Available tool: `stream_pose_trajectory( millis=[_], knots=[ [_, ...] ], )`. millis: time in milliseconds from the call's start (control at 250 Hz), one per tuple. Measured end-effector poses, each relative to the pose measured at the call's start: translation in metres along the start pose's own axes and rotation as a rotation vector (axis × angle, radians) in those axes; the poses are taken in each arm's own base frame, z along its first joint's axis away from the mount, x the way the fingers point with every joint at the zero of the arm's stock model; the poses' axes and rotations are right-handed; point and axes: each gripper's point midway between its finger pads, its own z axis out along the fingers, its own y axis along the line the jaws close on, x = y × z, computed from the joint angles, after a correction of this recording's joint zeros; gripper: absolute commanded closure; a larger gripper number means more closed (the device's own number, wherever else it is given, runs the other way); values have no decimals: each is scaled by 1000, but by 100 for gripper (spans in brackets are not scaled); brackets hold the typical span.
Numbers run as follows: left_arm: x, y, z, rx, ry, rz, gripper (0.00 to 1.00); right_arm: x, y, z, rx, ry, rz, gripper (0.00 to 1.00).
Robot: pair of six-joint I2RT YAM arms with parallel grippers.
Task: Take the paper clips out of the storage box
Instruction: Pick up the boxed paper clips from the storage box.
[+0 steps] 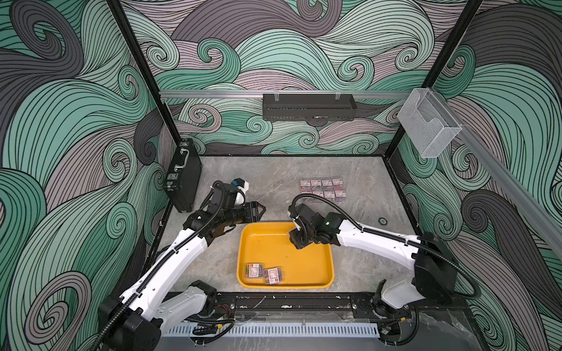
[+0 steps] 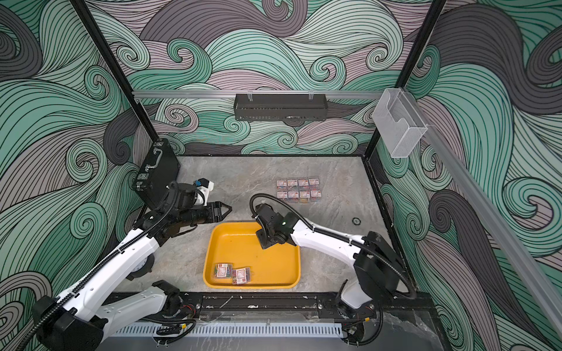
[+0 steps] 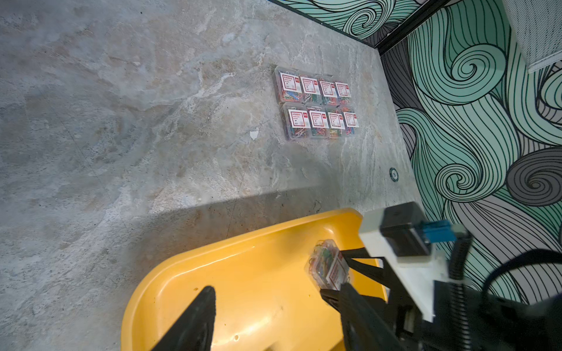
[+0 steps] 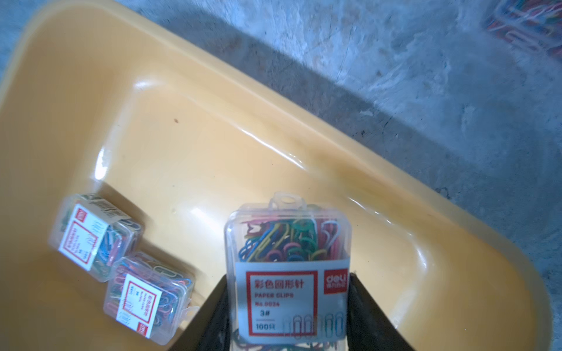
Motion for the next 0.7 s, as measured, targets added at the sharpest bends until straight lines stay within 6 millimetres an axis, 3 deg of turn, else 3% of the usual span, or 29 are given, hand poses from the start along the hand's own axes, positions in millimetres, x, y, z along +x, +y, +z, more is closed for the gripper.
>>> stream_pose_trajectory(
  millis=[292, 699],
  knots=[
    [1, 0, -1, 5, -11, 3, 37, -24, -18, -39, -33, -116, 55, 51],
    [1, -1, -7, 10, -20, 5, 37, -41, -68, -38, 24, -148, 145, 51]
  ],
)
